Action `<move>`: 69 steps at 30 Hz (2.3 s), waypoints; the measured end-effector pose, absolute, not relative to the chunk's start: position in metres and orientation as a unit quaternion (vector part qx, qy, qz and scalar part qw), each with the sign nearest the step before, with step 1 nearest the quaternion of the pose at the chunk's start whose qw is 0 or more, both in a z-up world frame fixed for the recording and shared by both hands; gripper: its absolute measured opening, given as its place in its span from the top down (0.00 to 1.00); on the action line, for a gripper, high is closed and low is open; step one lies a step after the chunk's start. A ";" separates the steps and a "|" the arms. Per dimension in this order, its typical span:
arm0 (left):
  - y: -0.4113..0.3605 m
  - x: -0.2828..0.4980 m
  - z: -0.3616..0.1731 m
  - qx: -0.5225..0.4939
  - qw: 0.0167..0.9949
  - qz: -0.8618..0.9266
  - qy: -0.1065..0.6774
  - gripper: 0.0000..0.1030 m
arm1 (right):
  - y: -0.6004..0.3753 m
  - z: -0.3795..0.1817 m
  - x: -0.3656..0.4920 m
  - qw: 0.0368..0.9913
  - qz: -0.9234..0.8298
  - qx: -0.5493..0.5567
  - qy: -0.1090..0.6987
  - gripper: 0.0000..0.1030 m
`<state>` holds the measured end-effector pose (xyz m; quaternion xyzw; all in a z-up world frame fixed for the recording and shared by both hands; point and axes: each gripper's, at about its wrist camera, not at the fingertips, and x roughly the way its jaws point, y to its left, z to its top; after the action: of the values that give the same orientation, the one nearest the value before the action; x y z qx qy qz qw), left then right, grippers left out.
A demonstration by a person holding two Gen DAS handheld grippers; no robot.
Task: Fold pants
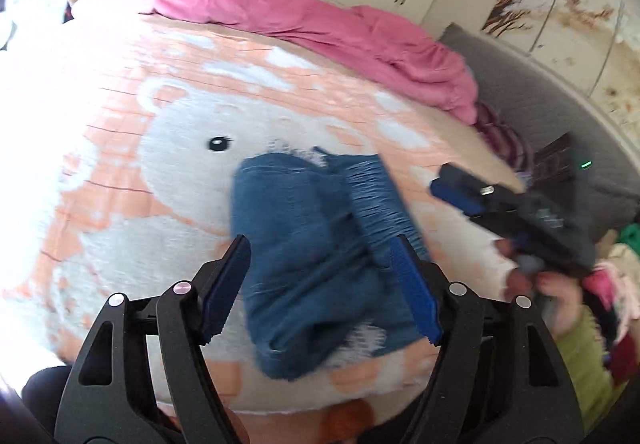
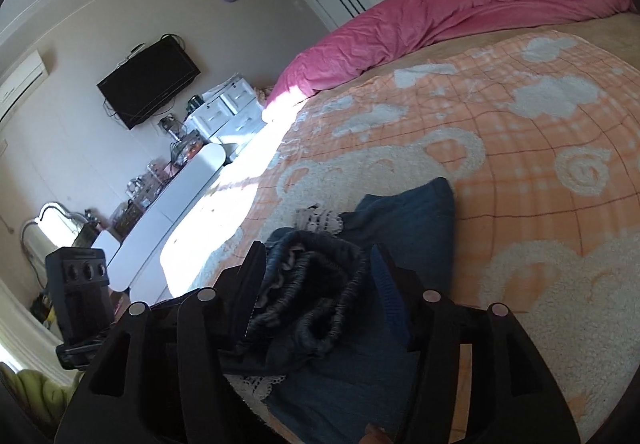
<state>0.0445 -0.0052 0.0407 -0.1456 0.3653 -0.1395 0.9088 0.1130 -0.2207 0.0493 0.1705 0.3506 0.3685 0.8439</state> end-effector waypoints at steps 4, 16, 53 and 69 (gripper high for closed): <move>-0.022 0.046 0.037 -0.118 0.902 -0.172 0.377 0.60 | -0.191 0.050 0.111 0.826 0.391 0.150 0.378 0.47; -0.048 0.042 0.014 -0.056 0.880 -0.230 0.412 0.60 | -0.192 0.017 0.126 0.813 0.363 0.134 0.434 0.82; 0.029 0.075 0.034 -0.114 0.882 -0.141 0.435 0.54 | -0.118 0.035 -0.012 0.851 0.386 -0.207 0.292 0.44; 0.005 0.113 0.004 -0.083 0.880 -0.152 0.442 0.68 | -0.088 -0.002 0.005 0.794 0.441 -0.285 0.308 0.93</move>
<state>0.1133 0.0051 0.0044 -0.0830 0.4422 -0.1519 0.8801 0.0051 -0.0883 -0.0018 -0.2854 0.3079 0.4406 0.7935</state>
